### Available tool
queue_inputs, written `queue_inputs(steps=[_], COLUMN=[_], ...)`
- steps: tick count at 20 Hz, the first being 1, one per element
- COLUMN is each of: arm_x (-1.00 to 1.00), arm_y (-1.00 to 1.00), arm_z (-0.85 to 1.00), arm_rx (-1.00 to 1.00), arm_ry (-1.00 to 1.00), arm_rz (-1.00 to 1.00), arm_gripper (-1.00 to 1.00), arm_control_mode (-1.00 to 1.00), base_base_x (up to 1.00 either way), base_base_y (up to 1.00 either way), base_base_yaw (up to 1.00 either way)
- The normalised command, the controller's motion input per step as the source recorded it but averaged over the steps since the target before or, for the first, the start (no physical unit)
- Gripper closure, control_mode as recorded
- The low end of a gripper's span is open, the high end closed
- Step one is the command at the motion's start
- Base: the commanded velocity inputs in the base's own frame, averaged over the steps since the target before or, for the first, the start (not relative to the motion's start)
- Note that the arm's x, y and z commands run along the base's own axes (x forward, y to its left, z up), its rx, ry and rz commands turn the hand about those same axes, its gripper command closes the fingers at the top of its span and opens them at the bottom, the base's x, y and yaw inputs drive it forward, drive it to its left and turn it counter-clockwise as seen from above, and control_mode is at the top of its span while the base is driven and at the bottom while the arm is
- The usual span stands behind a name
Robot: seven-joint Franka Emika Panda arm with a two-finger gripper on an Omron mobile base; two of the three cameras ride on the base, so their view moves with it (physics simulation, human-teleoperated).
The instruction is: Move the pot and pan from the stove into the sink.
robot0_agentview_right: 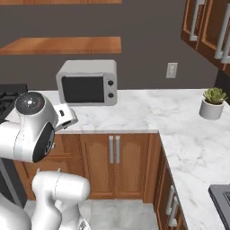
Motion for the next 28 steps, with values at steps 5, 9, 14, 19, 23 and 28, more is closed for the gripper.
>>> queue_inputs(steps=[5,9,14,19,23,28], arm_x=[0.00,0.00,0.00,0.00,0.00,0.00], arm_y=[0.00,0.00,0.00,0.00,0.00,0.00], arm_z=[0.00,0.00,0.00,0.00,0.00,0.00], arm_rx=[0.00,0.00,0.00,0.00,0.00,0.00], arm_ry=[0.00,0.00,0.00,0.00,0.00,0.00], arm_rz=[0.00,0.00,0.00,0.00,0.00,0.00], arm_gripper=[-1.00,-1.00,-1.00,-1.00,-1.00,-1.00], arm_control_mode=[1.00,1.00,1.00,1.00,1.00,1.00], base_base_x=[-0.01,0.00,0.00,0.00,0.00,0.00], base_base_y=[0.40,0.64,0.74,0.79,0.81,0.81], base_base_yaw=[0.04,0.04,0.04,0.03,0.03,0.02])
